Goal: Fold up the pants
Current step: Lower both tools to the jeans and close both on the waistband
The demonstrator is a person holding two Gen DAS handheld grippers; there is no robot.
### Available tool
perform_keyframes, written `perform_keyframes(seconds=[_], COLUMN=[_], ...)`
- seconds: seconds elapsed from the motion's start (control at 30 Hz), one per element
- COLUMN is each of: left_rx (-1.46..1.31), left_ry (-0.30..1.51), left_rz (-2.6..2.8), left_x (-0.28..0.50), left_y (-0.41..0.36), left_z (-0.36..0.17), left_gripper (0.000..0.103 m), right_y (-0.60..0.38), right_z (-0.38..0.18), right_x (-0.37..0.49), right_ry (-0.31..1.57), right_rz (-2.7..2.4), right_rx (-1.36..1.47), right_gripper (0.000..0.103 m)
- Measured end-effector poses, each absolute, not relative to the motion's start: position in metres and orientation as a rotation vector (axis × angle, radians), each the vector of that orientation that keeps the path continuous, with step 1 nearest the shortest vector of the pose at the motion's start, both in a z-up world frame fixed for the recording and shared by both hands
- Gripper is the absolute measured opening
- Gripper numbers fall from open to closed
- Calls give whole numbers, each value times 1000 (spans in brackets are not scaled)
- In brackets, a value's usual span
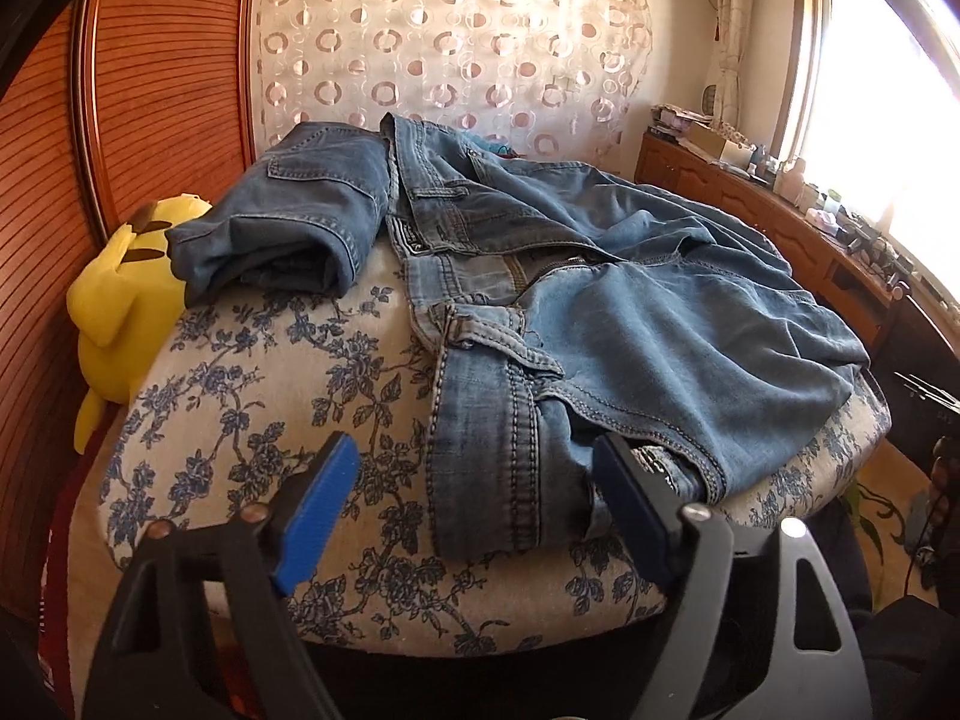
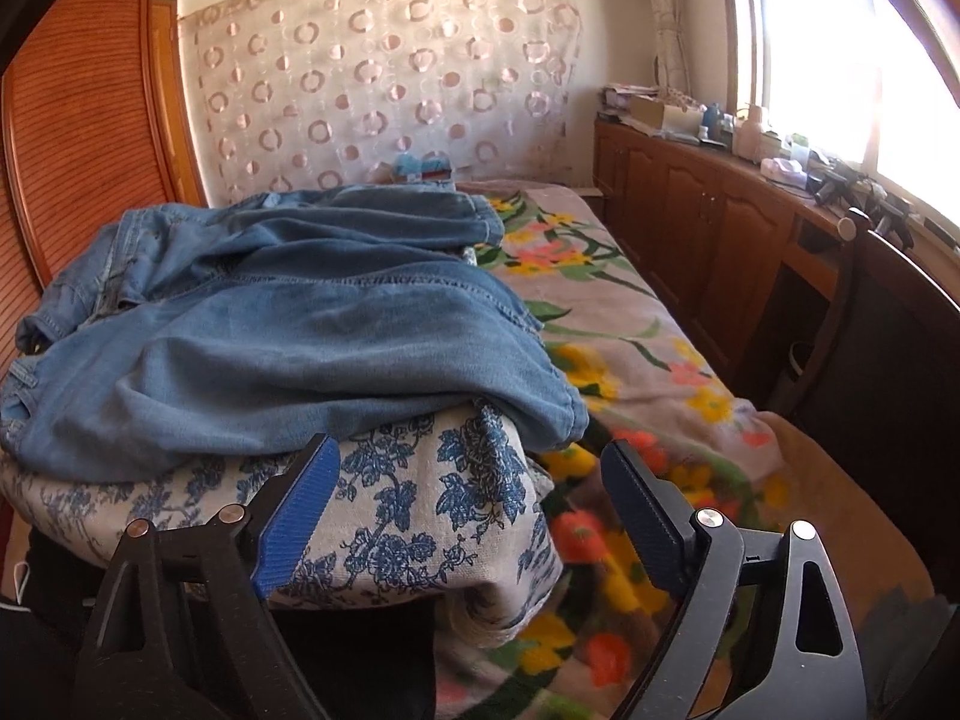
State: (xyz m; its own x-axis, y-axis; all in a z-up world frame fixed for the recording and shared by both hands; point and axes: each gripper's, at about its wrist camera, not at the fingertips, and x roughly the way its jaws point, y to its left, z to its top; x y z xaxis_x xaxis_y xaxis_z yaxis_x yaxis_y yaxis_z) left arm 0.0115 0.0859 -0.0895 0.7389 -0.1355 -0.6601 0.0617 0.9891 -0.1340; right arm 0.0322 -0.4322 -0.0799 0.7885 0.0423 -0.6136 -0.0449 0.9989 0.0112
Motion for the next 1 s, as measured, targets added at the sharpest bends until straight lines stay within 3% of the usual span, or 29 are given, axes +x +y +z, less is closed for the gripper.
perform_keyframes(seconds=[0.13, 0.3, 0.53, 0.8, 1.0], left_rx=[-106, -114, -133, -142, -142], left_ry=[742, 757, 731, 762, 759], left_rz=[-125, -140, -157, -161, -170], left_x=[7, 4, -4, -2, 0], left_y=[87, 88, 91, 92, 89], left_z=[-94, -97, -92, -100, -102], left_gripper=[66, 63, 50, 48, 44], right_y=[-434, -436, -439, -441, -446], right_z=[-85, -89, -94, -99, -99], right_x=[35, 38, 39, 49, 65], right_ry=[684, 708, 723, 738, 733], right_rz=[60, 67, 70, 76, 77], right_rx=[-15, -5, -9, -16, -15], right_gripper=[89, 89, 88, 85, 77])
